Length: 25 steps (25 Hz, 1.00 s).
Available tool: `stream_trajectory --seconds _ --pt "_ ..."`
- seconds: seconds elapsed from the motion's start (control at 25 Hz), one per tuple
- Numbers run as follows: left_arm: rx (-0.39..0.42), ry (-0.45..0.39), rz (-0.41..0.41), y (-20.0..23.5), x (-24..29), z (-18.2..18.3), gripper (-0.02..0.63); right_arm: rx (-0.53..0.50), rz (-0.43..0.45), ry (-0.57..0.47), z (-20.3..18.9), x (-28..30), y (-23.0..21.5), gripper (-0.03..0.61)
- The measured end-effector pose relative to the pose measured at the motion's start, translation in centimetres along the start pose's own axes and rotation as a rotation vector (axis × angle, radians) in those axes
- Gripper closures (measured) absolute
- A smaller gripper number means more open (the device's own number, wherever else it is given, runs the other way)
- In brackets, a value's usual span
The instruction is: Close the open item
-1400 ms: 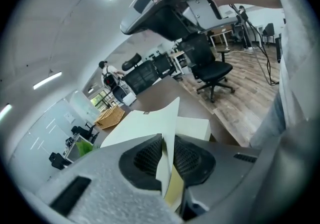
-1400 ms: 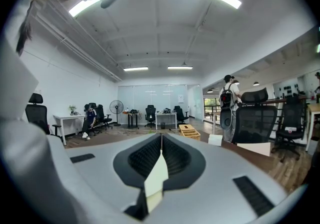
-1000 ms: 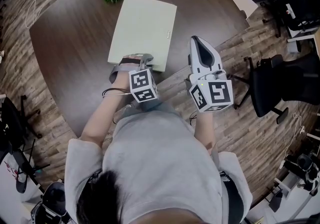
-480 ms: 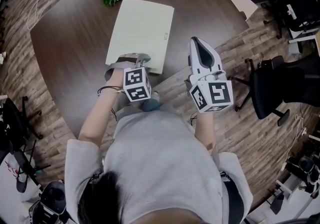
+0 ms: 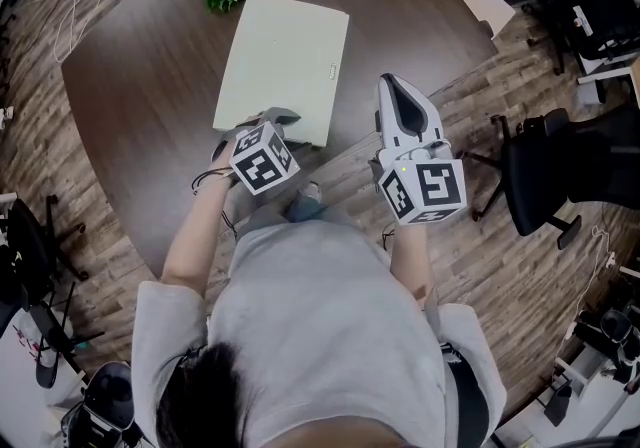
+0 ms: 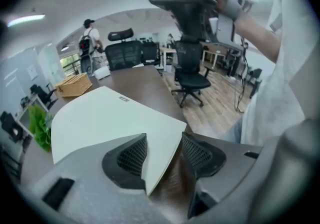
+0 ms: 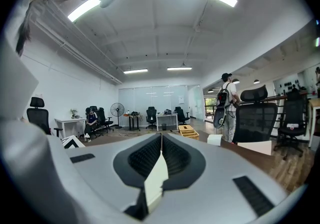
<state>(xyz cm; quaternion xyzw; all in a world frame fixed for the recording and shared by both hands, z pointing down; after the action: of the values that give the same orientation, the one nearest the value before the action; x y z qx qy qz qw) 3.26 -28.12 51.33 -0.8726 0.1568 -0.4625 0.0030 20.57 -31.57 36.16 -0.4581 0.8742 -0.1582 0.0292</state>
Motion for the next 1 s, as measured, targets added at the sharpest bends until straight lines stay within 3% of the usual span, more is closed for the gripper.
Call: stream_trajectory --seconds 0.08,0.12,0.2,0.28,0.44,0.52,0.76,1.0 --pt "-0.136 -0.047 0.021 0.8 -0.2 -0.4 0.405 -0.002 -0.005 -0.003 0.0 -0.1 0.2 0.565" --pt "-0.196 -0.057 0.043 1.2 -0.3 -0.6 0.44 -0.003 -0.008 -0.004 0.0 -0.2 0.4 0.565" --pt "-0.262 -0.038 0.103 2.0 -0.3 -1.3 0.6 -0.004 -0.016 -0.009 0.1 -0.4 0.8 0.565" --pt "-0.258 -0.005 0.142 2.1 0.0 -1.4 0.604 -0.003 -0.026 -0.015 0.2 -0.5 1.2 0.565" --pt "-0.119 0.097 0.224 1.1 0.5 -0.6 0.604 -0.001 -0.046 -0.028 0.1 -1.1 2.1 0.565" --pt "-0.098 0.108 0.239 1.0 0.5 -0.3 0.604 -0.003 -0.053 -0.034 0.1 -1.3 2.8 0.565" --pt "-0.259 -0.091 0.296 1.1 -2.4 -0.8 0.604 -0.014 -0.079 -0.046 -0.1 -2.9 4.9 0.565" --pt "-0.358 -0.281 0.387 0.7 -7.3 -1.0 0.604 -0.021 -0.105 -0.052 -0.6 -4.3 6.9 0.565"
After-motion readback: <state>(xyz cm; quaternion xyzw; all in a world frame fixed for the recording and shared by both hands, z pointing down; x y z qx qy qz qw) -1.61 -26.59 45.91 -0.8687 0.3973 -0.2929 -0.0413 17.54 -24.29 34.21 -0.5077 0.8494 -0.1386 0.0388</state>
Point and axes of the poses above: the fingertips, and each gripper's own axes: x forward along the fingers, y to its left, z out of its top, the point moved 8 cm from there along -x, backward along the fingers, and after that the axes turned 14 degrees about x, right-handed, at the moved point
